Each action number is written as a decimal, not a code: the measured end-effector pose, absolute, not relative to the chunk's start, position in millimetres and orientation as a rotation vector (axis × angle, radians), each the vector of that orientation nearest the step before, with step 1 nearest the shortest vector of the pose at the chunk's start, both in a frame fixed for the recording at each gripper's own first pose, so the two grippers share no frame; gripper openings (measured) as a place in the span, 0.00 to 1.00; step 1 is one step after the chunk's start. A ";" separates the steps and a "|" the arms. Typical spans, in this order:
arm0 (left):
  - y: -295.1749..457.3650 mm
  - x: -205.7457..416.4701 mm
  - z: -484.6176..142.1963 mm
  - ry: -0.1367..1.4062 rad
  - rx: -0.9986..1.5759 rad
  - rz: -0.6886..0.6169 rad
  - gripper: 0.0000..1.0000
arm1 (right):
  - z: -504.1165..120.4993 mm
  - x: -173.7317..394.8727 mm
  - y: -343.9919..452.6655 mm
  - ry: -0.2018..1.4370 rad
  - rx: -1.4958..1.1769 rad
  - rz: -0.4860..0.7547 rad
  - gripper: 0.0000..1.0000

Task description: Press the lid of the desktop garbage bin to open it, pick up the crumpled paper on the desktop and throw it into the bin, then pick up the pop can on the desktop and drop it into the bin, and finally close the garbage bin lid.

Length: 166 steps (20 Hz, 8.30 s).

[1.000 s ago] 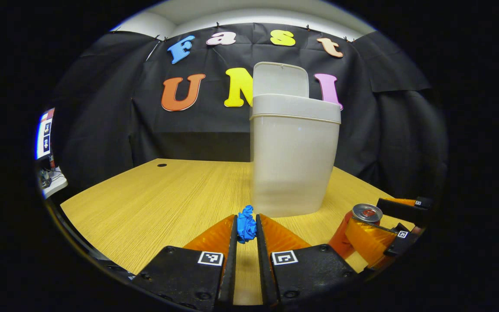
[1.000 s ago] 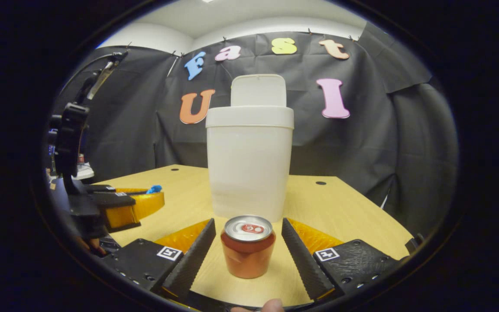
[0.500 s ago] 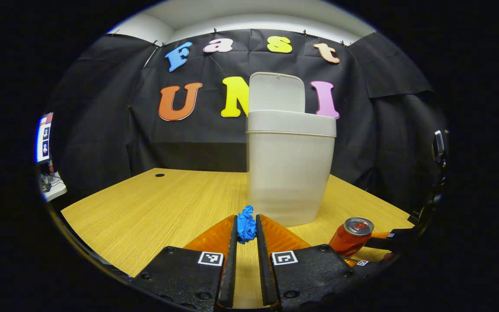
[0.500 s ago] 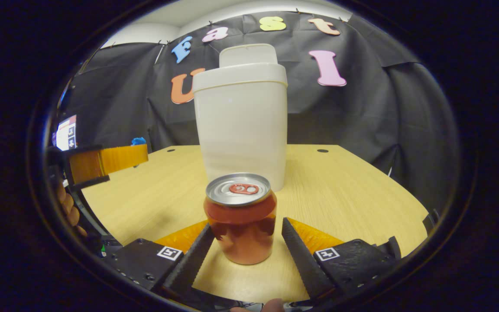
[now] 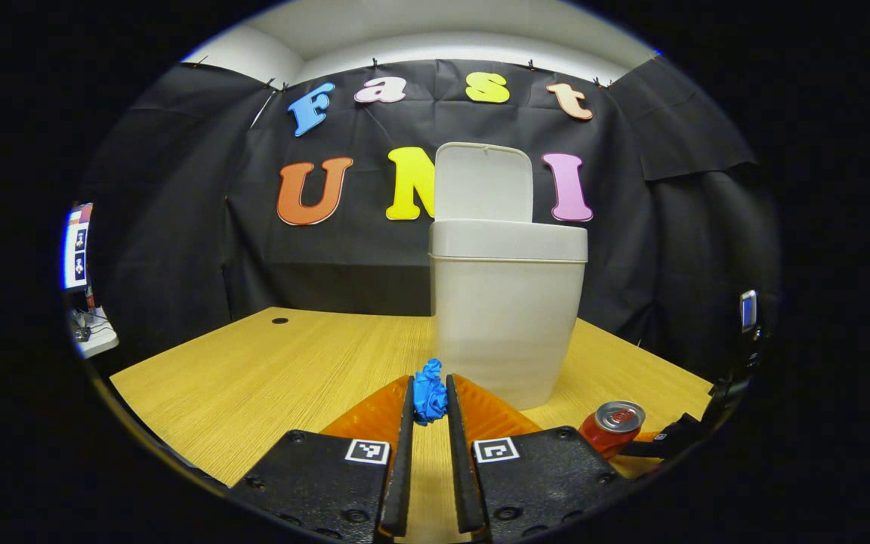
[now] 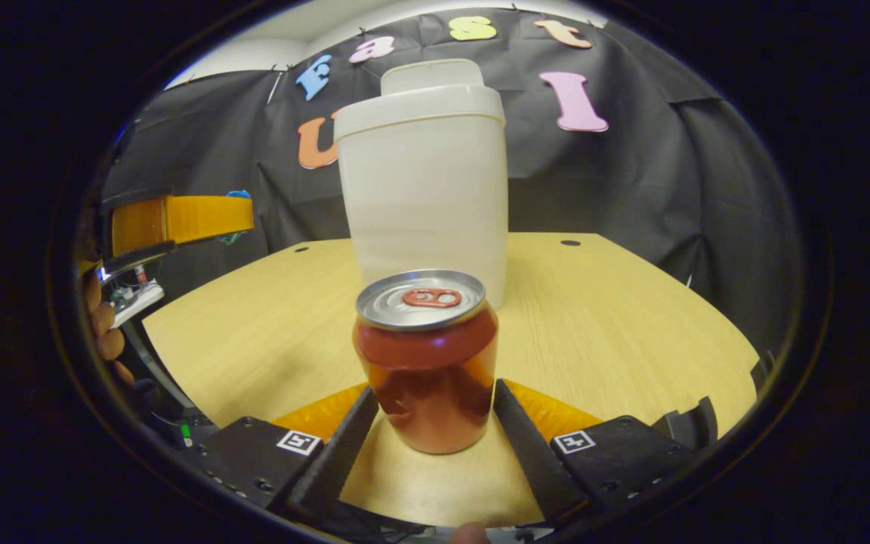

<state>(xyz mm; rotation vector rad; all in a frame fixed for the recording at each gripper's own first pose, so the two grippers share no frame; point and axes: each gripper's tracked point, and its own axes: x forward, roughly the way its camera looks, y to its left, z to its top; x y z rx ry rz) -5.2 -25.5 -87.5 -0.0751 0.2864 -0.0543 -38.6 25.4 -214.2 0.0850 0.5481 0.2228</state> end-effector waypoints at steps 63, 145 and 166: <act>20.8 129.2 48.3 0.135 -0.123 -0.048 0.99 | 3.2 44.1 -12.5 0.273 0.041 0.337 0.82; 87.3 23.2 -5.6 0.095 -0.066 0.030 0.99 | 198.7 262.6 90.6 0.206 0.031 0.238 0.91; 51.4 13.3 -11.7 0.116 -0.089 -0.008 0.99 | 68.0 167.9 73.9 0.346 0.071 0.286 0.89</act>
